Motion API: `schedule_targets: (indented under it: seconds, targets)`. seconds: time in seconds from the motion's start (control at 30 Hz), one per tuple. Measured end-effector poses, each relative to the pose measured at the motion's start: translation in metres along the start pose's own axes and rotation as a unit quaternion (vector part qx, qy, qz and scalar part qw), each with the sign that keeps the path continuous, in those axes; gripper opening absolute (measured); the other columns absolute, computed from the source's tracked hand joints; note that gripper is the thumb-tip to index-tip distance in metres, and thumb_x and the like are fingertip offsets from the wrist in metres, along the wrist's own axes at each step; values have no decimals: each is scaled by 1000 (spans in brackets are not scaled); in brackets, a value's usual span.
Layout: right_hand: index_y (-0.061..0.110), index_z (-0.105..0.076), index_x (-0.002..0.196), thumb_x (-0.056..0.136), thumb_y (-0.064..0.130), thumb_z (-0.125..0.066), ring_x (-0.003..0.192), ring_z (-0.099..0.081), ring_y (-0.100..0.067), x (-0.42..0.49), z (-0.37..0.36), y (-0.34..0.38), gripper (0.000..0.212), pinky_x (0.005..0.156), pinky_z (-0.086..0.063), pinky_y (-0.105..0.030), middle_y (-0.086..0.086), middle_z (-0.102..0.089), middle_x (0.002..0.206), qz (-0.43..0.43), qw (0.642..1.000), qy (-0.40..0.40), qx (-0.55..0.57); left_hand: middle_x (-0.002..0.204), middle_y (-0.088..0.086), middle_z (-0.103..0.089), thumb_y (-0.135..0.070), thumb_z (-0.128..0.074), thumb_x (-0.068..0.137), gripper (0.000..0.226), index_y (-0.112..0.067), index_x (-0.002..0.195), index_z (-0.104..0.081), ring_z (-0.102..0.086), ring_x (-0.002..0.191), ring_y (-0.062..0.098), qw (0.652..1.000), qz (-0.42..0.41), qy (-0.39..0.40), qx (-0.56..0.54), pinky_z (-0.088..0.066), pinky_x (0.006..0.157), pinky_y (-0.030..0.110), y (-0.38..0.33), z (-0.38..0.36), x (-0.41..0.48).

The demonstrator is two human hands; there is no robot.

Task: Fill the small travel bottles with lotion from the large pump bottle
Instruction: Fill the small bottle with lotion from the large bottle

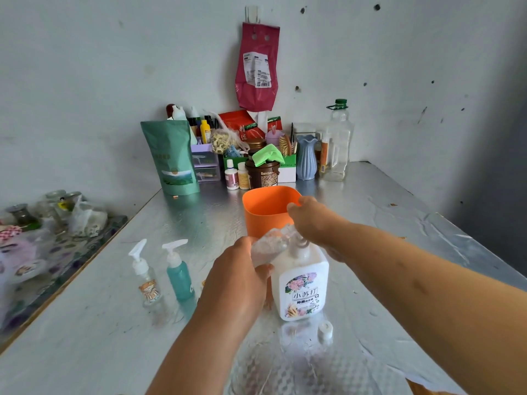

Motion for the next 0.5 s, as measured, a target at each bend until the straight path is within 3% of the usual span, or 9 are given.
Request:
schedule_targets:
  seconds: [0.37, 0.5]
  targets:
    - [-1, -38, 141, 102, 7, -32, 136, -33, -37, -6, -2, 1, 40, 112, -29, -47, -19, -35, 147, 16, 998, 10, -64, 100, -12, -66, -27, -64, 91, 26, -32, 115, -56, -62, 93, 12, 1000, 6, 1, -11, -50, 81, 33, 5, -5, 4]
    - [-2, -35, 142, 102, 8, -30, 138, -30, -37, -9, -8, 0, 41, 113, -28, -46, -19, -32, 149, 5, 998, 7, -62, 106, -9, -66, -26, -64, 92, 29, -28, 119, -56, -62, 94, 12, 1000, 9, 10, -13, -47, 74, 26, 8, -8, 5]
Point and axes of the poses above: each hand's wrist, its own x-axis towards the middle knuckle, its own z-axis out of the back of the hand, y = z × x, the point moved 3 cm from there along x, towards the middle knuckle
